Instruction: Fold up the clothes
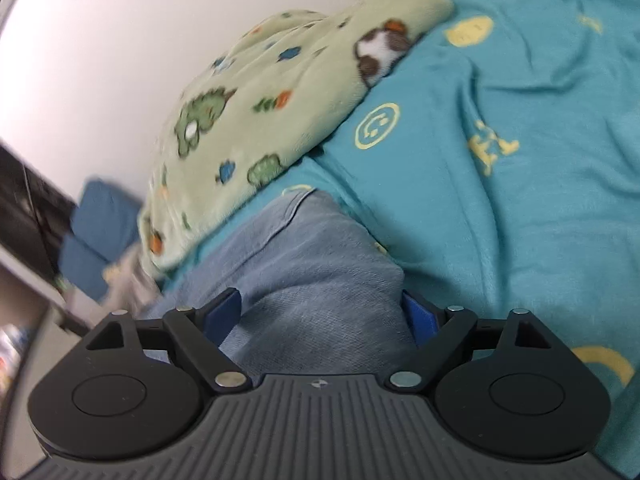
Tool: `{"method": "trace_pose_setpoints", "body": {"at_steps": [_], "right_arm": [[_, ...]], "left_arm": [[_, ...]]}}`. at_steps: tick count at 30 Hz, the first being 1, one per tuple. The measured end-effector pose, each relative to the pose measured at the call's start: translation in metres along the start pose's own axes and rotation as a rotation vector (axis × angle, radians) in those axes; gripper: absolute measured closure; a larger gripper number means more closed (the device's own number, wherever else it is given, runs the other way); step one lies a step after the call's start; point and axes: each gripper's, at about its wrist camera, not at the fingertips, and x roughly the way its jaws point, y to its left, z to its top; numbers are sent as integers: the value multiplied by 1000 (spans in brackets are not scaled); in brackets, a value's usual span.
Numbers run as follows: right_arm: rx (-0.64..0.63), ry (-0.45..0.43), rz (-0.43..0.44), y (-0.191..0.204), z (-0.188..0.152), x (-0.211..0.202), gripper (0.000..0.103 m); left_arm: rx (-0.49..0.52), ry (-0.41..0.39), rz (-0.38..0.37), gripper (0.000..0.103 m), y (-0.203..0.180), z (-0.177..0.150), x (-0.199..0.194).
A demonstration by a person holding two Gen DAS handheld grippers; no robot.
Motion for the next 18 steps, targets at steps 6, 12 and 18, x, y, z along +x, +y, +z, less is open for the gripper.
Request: {"method": "trace_pose_setpoints", "body": {"at_steps": [6,12,18], "right_arm": [[59,45,-7,-14,-3,8,11],[47,21,65,-3,-4,4,12],[40,33,58,-1,-3,7,12]], "left_arm": [[13,-10,-9,17,-4,0,-4],[-28,15,-11,10,4,1,4],[-73,23,-35,3,12,3,13]]}}
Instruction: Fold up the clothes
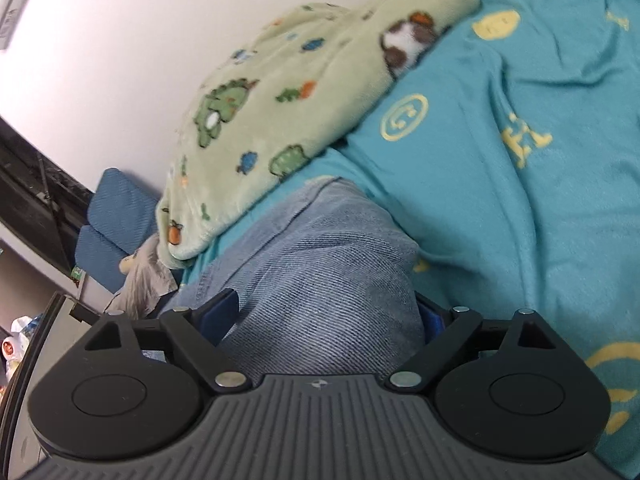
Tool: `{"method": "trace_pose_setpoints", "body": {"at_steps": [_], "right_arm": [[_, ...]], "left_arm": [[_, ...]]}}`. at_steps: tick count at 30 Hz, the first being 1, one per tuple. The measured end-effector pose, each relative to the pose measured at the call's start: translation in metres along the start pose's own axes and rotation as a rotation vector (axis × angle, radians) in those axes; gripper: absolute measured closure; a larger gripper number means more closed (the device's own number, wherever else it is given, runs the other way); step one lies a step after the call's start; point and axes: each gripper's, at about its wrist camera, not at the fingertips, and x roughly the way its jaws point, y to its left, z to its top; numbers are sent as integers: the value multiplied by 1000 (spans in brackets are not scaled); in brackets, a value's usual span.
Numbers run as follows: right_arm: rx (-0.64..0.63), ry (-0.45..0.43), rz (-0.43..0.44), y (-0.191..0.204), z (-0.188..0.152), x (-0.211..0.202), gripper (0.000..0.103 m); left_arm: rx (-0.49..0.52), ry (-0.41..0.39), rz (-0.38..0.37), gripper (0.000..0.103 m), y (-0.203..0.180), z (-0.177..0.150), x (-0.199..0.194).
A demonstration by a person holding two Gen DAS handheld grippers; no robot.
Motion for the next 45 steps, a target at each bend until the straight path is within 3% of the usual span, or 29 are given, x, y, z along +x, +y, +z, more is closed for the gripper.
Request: {"method": "trace_pose_setpoints", "body": {"at_steps": [4,7,10,16,21,24,26,29,34,45], "right_arm": [[-3,26,-38,-2,-1,5,12],[16,2,14,3,2,-2,13],[30,-23,65,8,6,-8,13],[7,9,-19,-1,-3,7,13],[31,6,-27,-5,-4,11,14],[-1,-5,-52,2,-4,7,31],[-54,-13,-66,13,-4,4,48],[-135,-31,-87,31,-5,0,58],[-188,-82,-83,51,-3,-15,63],[-189,-260,27,84,21,-77,65]], "left_arm": [[27,-10,8,5,-4,-2,1],[17,-16,-17,13,-5,-1,-3],[0,-17,-38,12,-4,-1,-3],[13,-1,-18,6,-2,-3,9],[35,-10,-9,7,-2,-3,14],[51,-29,8,20,-5,-5,11],[71,-42,21,36,-7,-6,9],[96,-60,32,52,-13,-6,3],[137,-99,18,61,-30,-6,-10],[191,-139,-92,62,-84,-8,-40]]}}
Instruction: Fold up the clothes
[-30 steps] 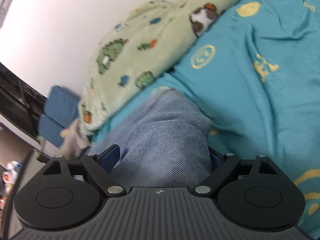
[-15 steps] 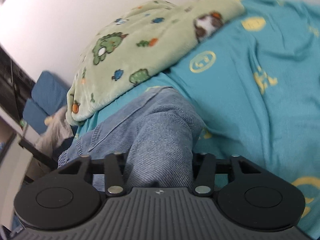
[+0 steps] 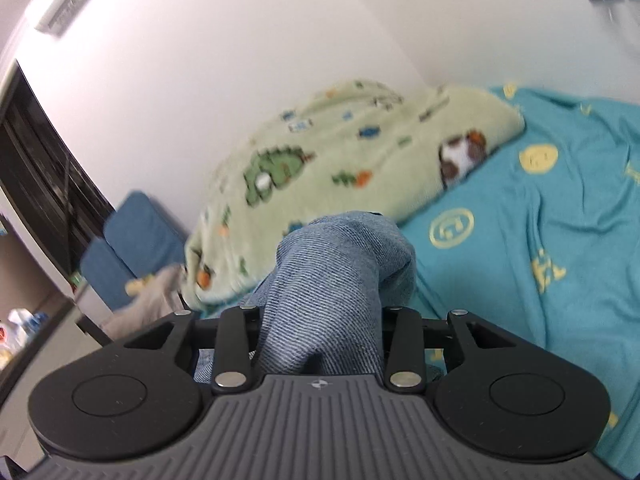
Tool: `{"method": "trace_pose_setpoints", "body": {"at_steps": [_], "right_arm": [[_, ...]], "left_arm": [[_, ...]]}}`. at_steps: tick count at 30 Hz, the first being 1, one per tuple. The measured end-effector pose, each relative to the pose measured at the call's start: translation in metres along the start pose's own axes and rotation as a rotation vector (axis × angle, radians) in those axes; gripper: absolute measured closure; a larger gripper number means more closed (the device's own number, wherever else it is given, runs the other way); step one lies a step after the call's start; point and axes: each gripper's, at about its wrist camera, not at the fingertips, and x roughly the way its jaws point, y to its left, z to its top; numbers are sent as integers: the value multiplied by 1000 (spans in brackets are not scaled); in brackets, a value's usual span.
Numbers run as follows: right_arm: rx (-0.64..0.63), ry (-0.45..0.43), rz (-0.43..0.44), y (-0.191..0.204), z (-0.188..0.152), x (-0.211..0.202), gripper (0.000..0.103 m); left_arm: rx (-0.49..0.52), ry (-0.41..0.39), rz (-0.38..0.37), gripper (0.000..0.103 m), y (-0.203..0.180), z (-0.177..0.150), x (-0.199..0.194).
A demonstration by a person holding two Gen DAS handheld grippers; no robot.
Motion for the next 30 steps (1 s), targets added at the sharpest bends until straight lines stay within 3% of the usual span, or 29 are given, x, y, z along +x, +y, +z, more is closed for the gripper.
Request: {"method": "trace_pose_setpoints", "body": {"at_steps": [11,18,24,30], "right_arm": [[-22,-203,4,-19,79,-75,65],[-36,-290,-51,-82,114,-123,64],[-96,-264,-140,-153,129,-147,65],[-97,-191,-230,-215,118,-150,65]], "left_arm": [[74,19,-169,62,-100,-16,24],[156,91,-270,61,-159,-61,73],[201,184,-318,61,-186,-118,128],[229,269,-311,61,-175,-164,176]]}}
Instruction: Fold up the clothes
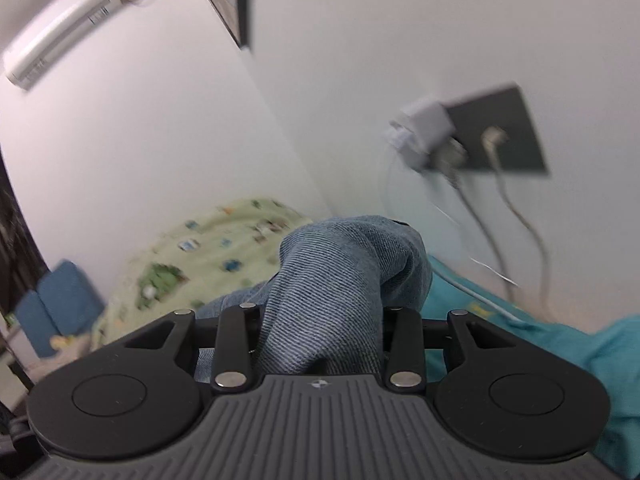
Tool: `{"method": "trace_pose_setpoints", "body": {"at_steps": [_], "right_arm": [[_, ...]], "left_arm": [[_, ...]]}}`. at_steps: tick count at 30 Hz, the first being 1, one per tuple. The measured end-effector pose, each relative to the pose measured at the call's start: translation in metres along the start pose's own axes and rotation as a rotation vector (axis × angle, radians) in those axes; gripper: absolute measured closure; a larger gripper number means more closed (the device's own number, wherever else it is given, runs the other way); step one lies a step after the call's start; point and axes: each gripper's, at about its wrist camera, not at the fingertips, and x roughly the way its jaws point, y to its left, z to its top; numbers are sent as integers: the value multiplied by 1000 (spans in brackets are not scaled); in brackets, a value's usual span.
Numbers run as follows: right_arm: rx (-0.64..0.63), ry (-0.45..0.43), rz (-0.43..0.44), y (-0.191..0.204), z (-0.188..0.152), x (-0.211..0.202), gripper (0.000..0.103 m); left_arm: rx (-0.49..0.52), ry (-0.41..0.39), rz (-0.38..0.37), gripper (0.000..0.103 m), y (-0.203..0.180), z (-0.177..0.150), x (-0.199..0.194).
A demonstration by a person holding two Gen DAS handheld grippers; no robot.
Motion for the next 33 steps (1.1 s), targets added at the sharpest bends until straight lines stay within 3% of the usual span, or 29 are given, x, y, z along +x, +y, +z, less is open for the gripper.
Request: {"method": "trace_pose_setpoints", "body": {"at_steps": [7,12,15,18,20,23,27,33], "right_arm": [[-7,210,-107,-41,-54,34,64],[-52,207,-118,-35,-66,30,63],[-3,196,-118,-38,-61,28,59],[-3,208,-149,-37,-57,24,45],[-38,215,-172,-33,-56,20,35],[-73,203,-222,-25,-51,9,31],[-96,205,-243,-9,-37,-7,31],[-201,168,-189,42,-10,-36,29]], "left_arm": [[33,55,36,59,33,-28,26],[66,69,43,55,30,-32,26],[87,104,64,50,25,-30,25],[116,141,93,42,20,-27,23],[148,155,103,23,15,-27,17],[214,156,111,16,3,-25,1],[275,121,136,11,-16,-15,-29],[351,33,158,5,-46,11,-91]]}}
